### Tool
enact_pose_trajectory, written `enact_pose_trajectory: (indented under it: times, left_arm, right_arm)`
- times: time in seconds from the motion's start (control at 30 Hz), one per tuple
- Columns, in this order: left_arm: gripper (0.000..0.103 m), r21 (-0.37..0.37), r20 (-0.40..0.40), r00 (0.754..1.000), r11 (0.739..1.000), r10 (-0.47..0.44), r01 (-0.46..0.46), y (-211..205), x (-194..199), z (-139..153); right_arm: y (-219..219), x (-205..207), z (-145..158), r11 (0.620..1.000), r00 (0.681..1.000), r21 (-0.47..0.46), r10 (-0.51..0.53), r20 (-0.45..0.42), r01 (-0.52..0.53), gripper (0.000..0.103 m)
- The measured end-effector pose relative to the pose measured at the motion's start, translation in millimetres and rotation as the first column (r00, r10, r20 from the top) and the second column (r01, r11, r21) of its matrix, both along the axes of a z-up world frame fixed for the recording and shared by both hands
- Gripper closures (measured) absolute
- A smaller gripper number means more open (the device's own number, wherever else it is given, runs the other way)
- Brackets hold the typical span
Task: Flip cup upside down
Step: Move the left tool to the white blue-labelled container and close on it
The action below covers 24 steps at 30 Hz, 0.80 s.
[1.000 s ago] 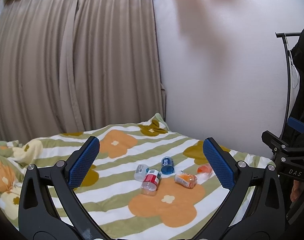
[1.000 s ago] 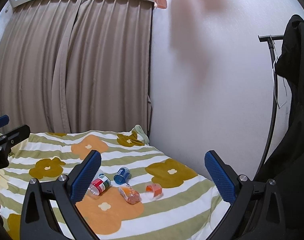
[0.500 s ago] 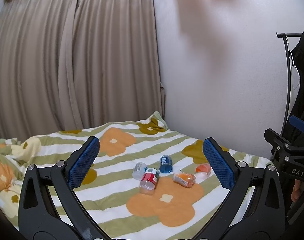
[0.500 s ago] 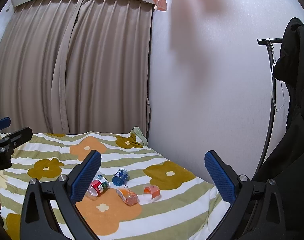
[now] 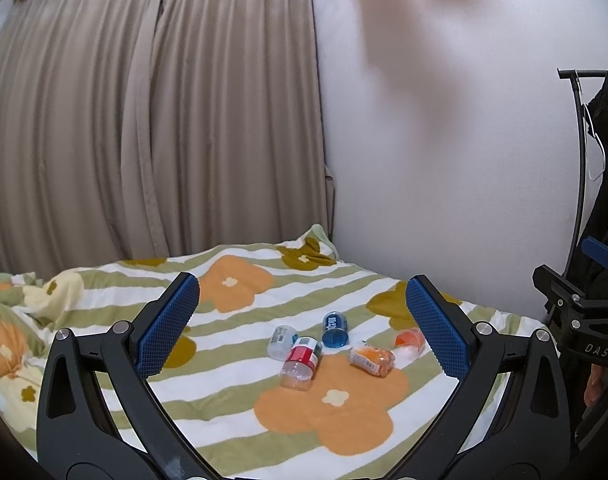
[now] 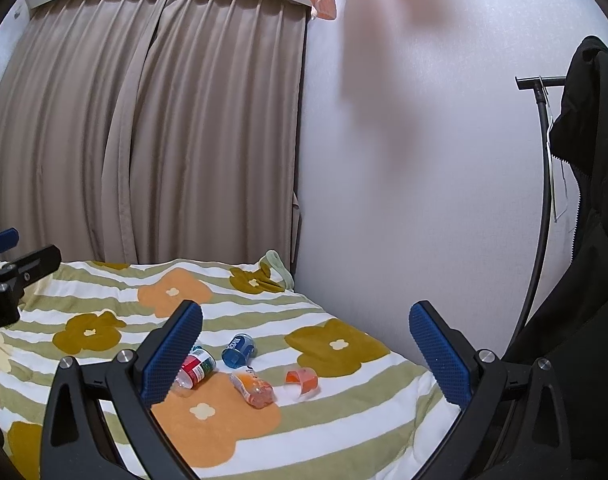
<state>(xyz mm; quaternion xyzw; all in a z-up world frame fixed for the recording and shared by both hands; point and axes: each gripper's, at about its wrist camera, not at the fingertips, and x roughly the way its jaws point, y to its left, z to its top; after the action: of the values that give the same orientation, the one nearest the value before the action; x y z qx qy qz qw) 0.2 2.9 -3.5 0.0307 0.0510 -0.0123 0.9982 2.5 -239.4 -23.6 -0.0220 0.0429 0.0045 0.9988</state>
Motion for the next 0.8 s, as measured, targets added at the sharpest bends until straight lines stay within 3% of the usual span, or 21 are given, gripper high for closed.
enact_pose_trajectory:
  times: [0.33,0.5,0.57,0.67,0.73,0.8]
  left_arm:
    - [0.0,0.014,-0.022,1.0,1.0,0.004,-0.004,12.5,25.1,7.0]
    - [0.0,0.111,-0.046,0.998,0.993,0.033,-0.027,28.0,89.4,25.7]
    - [0.0,0.132,-0.114,0.993,0.991,0.024,-0.009,35.5,130.3,31.9]
    - [0.0,0.131,-0.285,0.958,0.99,-0.014,0.053,45.4,204.6,27.4]
    - [0.0,0.112,-0.389,0.921,0.99,-0.031,0.081,50.5,248.5,15.6]
    - [0.0,0.08,-0.503,0.864,0.994,-0.03,0.081,61.9,299.8,-7.5]
  right_arm:
    - [5.3,16.7,-6.7,0.997,0.998,-0.043,0.057,-0.039,-0.058,0.0]
    - [9.8,41.7,-5.0,0.993,0.992,-0.045,0.101,-0.08,-0.105,0.0]
    - [11.4,53.2,-6.2,0.991,0.988,-0.04,0.121,-0.095,-0.125,0.0]
    - [15.6,72.0,-12.3,0.988,0.983,-0.031,0.144,-0.115,-0.149,0.0]
    - [18.1,85.5,-18.9,0.986,0.978,-0.018,0.16,-0.131,-0.163,0.0]
    - [20.4,97.9,-25.3,0.984,0.974,-0.007,0.173,-0.144,-0.176,0.0]
